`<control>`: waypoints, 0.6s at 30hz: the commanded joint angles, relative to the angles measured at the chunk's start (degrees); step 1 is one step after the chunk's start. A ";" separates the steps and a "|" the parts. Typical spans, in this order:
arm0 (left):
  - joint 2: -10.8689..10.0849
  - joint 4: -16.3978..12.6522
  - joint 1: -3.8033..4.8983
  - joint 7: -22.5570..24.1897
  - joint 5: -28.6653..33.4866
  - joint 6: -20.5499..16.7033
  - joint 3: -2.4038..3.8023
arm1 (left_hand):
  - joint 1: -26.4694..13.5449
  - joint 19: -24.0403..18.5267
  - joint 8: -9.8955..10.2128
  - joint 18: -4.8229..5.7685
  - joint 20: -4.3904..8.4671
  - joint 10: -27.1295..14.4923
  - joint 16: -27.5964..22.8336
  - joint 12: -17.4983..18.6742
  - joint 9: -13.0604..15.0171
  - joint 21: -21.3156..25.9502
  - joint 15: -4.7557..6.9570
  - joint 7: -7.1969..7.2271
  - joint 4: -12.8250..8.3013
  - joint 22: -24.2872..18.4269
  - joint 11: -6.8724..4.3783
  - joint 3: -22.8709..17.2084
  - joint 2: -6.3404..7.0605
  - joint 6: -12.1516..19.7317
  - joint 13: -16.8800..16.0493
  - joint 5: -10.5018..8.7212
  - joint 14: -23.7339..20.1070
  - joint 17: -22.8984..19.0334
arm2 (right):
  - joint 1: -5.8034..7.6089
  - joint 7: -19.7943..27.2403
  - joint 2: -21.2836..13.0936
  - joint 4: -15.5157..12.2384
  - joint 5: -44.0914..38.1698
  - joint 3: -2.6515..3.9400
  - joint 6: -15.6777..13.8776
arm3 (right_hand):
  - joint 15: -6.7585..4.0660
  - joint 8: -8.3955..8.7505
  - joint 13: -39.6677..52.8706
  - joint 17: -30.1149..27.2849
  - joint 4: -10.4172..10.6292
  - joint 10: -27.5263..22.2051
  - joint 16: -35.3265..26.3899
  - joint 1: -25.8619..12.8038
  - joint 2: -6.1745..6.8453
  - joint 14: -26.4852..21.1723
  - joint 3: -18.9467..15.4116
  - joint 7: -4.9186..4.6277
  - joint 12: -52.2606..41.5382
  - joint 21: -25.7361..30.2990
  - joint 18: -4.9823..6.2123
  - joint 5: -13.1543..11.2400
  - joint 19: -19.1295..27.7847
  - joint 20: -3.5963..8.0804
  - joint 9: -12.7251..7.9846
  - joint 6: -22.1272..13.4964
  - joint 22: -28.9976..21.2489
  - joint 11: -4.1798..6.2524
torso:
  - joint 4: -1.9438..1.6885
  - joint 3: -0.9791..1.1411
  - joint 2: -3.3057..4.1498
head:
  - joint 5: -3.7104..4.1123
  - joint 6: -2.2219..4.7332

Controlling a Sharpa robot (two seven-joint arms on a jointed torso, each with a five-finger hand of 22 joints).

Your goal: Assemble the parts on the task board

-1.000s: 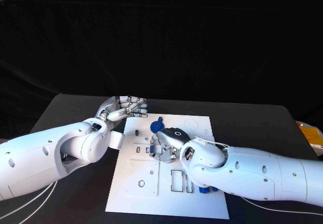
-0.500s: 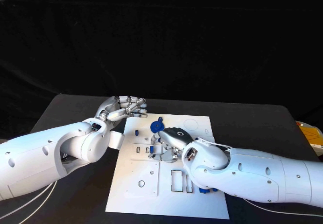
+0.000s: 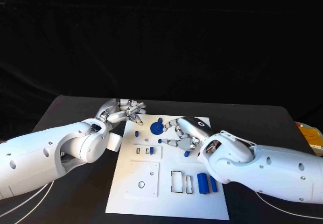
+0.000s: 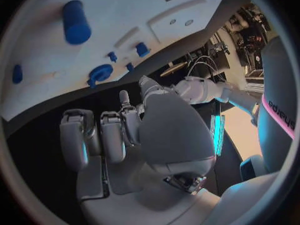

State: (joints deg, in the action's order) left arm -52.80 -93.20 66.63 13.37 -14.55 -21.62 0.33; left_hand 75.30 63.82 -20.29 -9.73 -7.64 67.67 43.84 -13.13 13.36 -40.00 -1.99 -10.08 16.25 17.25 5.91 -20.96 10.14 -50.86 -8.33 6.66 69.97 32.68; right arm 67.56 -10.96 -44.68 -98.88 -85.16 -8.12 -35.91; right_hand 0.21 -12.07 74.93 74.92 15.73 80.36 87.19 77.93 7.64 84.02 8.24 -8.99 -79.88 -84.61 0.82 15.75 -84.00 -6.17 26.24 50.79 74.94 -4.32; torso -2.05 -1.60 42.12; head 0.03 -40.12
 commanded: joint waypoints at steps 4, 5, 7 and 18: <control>0.03 0.07 0.12 -18.56 -22.18 11.92 0.07 | -4.97 2.40 -8.20 1.63 1.84 -3.89 29.67 -21.76 6.01 -26.67 1.96 2.06 0.47 27.05 -2.00 1.91 -0.84 0.78 -16.55 -0.15 8.85 30.22 | 2.81 11.49 -5.03 -1.24 21.74 0.18 0.37 | -0.37 -1.17 3.83 7.78 0.44 -0.21 -0.01 0.51 0.20 4.27 0.32 0.45 0.24 0.09 0.63 -0.01 -2.76 0.13 0.41 1.64 12.05 0.44 | 0.56 0.45 -0.93 | -0.60 -0.36; 0.08 0.02 0.17 -20.68 -24.85 13.49 0.08 | -6.02 2.89 -10.60 2.05 2.10 -5.44 32.20 -26.65 7.83 -30.05 2.34 2.59 0.78 31.17 -2.64 2.05 -1.27 1.22 -20.21 -0.03 10.44 33.45 | 3.20 11.70 -5.76 -1.27 23.11 0.20 0.77 | -0.42 -1.32 3.81 7.84 0.49 -0.21 0.01 0.47 0.24 4.28 0.32 0.51 0.25 -0.02 0.60 0.01 -2.83 0.17 0.48 1.81 12.11 0.49 | 0.62 0.54 -1.09 | -0.76 -0.49; 0.35 -0.03 0.51 -25.41 -31.14 16.84 0.09 | -8.22 5.44 -12.08 2.87 2.28 -4.88 35.41 -29.48 8.84 -33.13 2.70 3.13 0.59 36.27 -3.06 2.75 -1.63 0.87 -22.05 -0.10 12.79 38.19 | 3.96 12.05 -7.34 -1.20 25.53 0.23 1.74 | -0.42 -1.35 3.83 7.86 0.51 -0.20 0.02 0.46 0.24 4.29 0.32 0.53 0.24 0.00 0.60 0.02 -2.82 0.18 0.50 1.84 12.10 0.50 | 0.71 0.68 -1.32 | -0.95 -0.66; 4.12 2.34 3.44 -39.78 -45.34 25.27 -0.05 | -11.17 14.32 -20.30 5.74 4.32 3.53 42.00 -52.92 16.19 -42.57 5.02 5.74 0.67 53.20 -5.59 6.62 -2.13 0.60 -46.32 -0.03 17.66 49.13 | 5.08 12.07 -9.89 1.23 28.90 0.38 4.16 | -0.49 -1.27 3.56 7.87 0.60 -0.42 0.02 0.27 0.50 4.30 0.19 0.51 0.49 0.00 0.60 0.15 -2.83 0.26 0.49 1.48 12.11 0.52 | 0.84 1.32 -2.31 | -1.54 -1.64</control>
State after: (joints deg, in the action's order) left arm -49.25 -91.18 69.79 -19.05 -52.73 -1.69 0.29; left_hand 64.76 77.82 -40.27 -4.37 -3.29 70.98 85.60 -65.86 29.44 -82.34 2.57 -4.79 16.84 70.35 0.30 -14.70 7.92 -50.19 -54.48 6.66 84.05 74.95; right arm 72.59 -0.31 -54.58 -97.82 -58.79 -7.78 -33.80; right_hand 0.21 -13.28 74.92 74.91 15.96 80.00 87.19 77.92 7.64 84.02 8.48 -8.36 -79.65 -84.62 0.83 15.75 -84.00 -6.17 26.68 52.24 74.93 -3.96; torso -1.24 -0.49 40.15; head -1.33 -41.56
